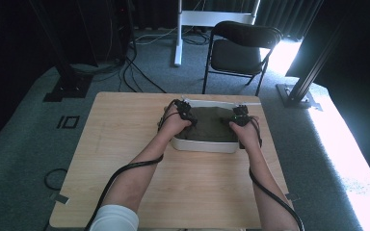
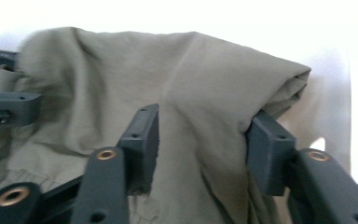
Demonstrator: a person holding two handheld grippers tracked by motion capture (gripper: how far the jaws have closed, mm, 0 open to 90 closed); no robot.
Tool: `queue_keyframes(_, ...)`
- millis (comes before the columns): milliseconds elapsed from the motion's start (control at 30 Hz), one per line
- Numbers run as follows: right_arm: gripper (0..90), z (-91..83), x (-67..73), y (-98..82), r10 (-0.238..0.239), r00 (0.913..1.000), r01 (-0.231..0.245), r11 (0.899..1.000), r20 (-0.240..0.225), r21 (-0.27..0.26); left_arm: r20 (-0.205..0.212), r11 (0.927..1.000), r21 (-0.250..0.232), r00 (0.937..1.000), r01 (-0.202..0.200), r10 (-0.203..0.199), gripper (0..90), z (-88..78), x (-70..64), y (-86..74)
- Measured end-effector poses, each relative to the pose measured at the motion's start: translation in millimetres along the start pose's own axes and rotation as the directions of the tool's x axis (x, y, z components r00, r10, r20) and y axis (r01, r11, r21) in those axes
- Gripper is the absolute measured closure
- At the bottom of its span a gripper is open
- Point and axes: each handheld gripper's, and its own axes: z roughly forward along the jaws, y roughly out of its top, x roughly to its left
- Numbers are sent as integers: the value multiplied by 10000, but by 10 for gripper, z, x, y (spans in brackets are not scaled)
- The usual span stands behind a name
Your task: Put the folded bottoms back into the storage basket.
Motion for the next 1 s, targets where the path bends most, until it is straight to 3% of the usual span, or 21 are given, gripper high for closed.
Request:
queue_keyframes(133, 388, -55, 42, 10, -161, 9999, 160, 9996, -46, -216, 81, 9985, -529, 9998, -156, 160, 389, -96, -3, 3)
queue_keyframes(267, 311, -130, 59, 43, -113, 9991, 76, 9956, -399, -932, 257, 9948, -1018, 9996, -55, 81, 341, -199, -3, 3)
queue_keyframes(333, 295, -173, 61, 60, -144, 9994, 109, 9944, -318, -1054, 316, 9883, -1509, 9993, 220, -174, 276, -245, 1, -6)
queue_keyframes(400, 259, -211, 61, 75, -510, 9985, 478, 9904, -213, -1300, 286, 9864, -1488, 9974, 703, -667, 221, -275, -1, -13)
queue_keyframes(433, 241, -221, 61, 78, -509, 9982, 465, 9903, -305, -1310, 335, 9829, -1694, 9971, 725, -678, 164, -282, -4, -30)
queue_keyframes(500, 234, -234, 61, 76, -502, 9979, 439, 9890, -413, -1416, 392, 9793, -1814, 9957, 895, -837, 161, -287, -1, -41)
queue_keyframes(533, 234, -258, 63, 69, -685, 9968, 615, 9863, -408, -1528, 651, 9649, -2326, 9919, 1215, -1092, 161, -300, 7, -80)
queue_keyframes(600, 224, -263, 74, 56, -960, 9945, 868, 9792, -416, -1834, 407, 9663, -2405, 9956, 917, -843, 160, -310, 7, -103)
queue_keyframes(633, 202, -268, 77, 50, -1186, 9918, 1086, 9782, -473, -1768, 14, 9699, -2426, 9998, 201, -203, 160, -320, -2, -124)
queue_keyframes(667, 183, -277, 78, 30, -1509, 9869, 1405, 9777, -570, -1561, -178, 9708, -2397, 9998, -117, 76, 160, -324, -9, -133)
queue_keyframes(700, 182, -282, 80, 18, -1510, 9867, 1425, 9815, -597, -1282, -262, 9684, -2476, 9994, -302, 244, 160, -333, -17, -147)
queue_keyframes(800, 207, -296, 90, -29, -1444, 9873, 1379, 9860, -670, -933, -201, 9628, -2702, 9998, -91, 38, 160, -364, -17, -174)
queue_keyframes(833, 206, -303, 89, -40, -1376, 9879, 1316, 9878, -709, -835, -299, 9632, -2681, 9995, -193, 118, 160, -375, -13, -185)
queue_keyframes(1000, 191, -364, 96, -87, -1551, 9845, 1440, 9814, -818, -1271, -456, 9638, -2661, 9989, -180, 61, 160, -435, 36, -250)
